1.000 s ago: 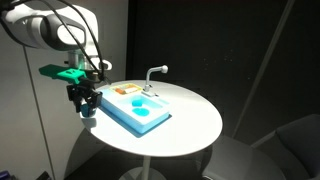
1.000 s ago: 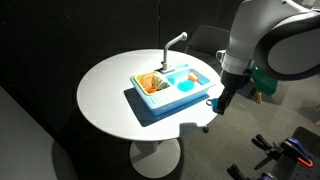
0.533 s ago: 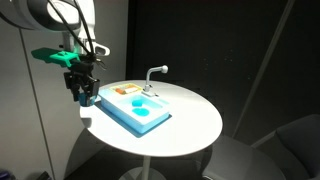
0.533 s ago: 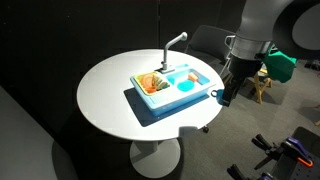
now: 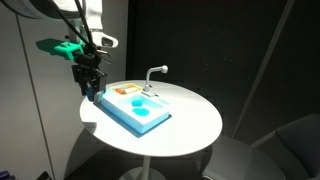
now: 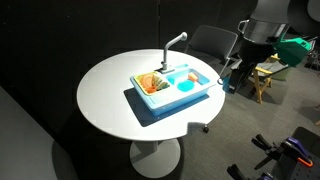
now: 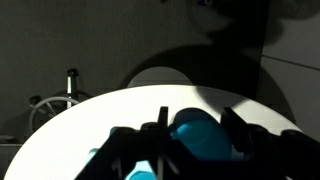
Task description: Shift the blue cup to the right side of the toy sink
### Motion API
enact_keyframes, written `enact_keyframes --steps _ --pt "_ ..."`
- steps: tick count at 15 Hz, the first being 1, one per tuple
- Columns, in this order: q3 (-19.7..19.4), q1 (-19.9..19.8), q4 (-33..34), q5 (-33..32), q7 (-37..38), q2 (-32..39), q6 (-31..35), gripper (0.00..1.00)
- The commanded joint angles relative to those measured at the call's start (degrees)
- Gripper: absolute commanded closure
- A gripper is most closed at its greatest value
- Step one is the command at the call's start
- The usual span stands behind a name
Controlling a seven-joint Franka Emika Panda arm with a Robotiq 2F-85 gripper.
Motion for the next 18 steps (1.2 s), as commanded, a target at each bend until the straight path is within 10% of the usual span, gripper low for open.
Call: enact_keyframes --steps 1,18 --pt "-1.46 -1.39 -0.58 1.45 -0.08 -2.08 -0.96 0.69" --pt "-10.92 -8.50 0.07 4.64 -4.38 0.02 2.60 0.69"
